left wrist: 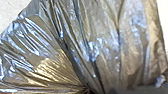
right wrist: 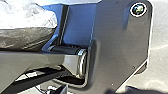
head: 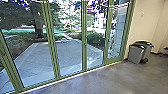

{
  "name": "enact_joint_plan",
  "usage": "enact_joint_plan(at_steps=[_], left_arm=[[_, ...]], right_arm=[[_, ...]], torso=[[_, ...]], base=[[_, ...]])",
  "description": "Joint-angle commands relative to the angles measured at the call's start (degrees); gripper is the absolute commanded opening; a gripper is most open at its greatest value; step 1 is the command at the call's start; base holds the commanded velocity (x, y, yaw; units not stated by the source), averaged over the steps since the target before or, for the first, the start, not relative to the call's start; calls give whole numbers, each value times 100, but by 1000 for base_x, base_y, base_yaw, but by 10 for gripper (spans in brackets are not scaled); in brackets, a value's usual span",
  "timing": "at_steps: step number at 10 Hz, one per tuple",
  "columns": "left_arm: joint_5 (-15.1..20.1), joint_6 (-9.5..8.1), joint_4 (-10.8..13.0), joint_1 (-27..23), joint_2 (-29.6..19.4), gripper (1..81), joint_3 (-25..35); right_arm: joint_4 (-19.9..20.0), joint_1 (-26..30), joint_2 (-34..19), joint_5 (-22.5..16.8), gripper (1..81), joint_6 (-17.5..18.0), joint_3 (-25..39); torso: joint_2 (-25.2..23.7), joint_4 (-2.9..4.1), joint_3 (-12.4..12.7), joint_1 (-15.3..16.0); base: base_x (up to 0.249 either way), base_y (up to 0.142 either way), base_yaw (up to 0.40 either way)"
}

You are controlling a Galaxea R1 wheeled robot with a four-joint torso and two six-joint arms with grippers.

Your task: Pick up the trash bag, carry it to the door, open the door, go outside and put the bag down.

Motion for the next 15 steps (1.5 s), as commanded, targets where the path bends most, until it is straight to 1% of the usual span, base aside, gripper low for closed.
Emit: enact_joint_plan(at_steps=[1,15], left_arm=[[457,57,29,-291,18,10,22],[457,57,38,-291,44,10,23]], right_arm=[[3,274,4,-422,811,-12,-4],[3,274,4,-413,811,-12,-12]], torso=[[0,0,0,0],[0,0,0,0]], base=[[139,-101,0],[139,-106,0]])
